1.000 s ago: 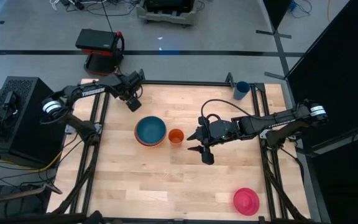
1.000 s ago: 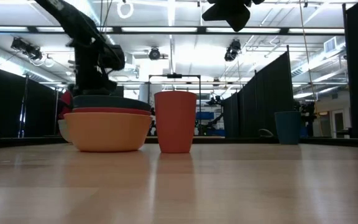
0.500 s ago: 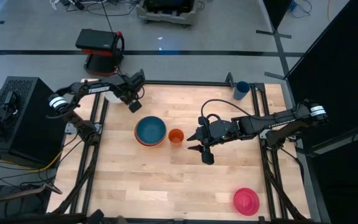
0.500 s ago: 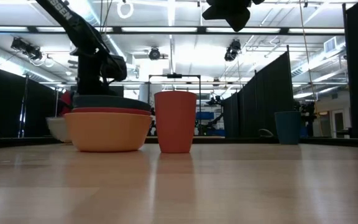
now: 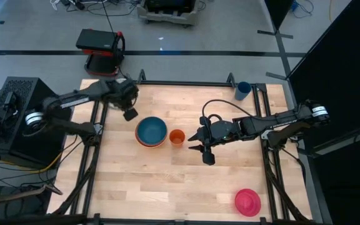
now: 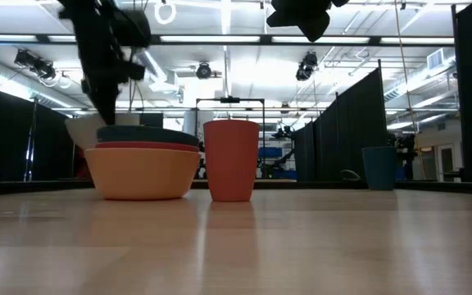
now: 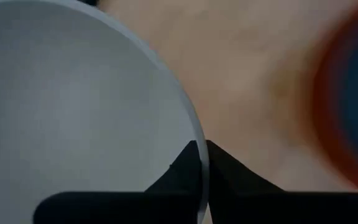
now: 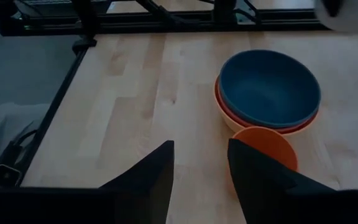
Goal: Nest bowls inside each other
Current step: Stack the white bowl on top of the stacked bowls
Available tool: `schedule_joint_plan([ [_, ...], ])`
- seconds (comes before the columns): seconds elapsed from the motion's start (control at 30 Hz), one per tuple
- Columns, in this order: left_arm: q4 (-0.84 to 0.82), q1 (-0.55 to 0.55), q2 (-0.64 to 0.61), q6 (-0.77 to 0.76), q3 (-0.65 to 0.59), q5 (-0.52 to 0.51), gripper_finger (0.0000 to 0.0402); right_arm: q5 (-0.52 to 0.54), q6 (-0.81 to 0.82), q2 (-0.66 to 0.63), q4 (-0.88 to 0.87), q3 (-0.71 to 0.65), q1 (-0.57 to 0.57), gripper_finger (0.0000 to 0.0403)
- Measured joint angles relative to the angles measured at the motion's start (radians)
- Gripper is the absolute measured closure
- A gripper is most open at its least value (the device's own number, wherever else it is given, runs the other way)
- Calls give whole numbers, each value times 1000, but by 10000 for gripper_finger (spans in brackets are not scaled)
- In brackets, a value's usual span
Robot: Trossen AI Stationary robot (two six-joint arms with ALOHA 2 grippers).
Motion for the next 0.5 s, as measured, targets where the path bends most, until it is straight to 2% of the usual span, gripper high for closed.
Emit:
schedule_joint_plan([
  [0.13,-21,-202,-35,-58,31,21,402,30,-4,0,-15,0,-16,254],
  [0.5,-18,-481,87,-94,139,2,402,244,41,-58,-147,0,-35,308],
])
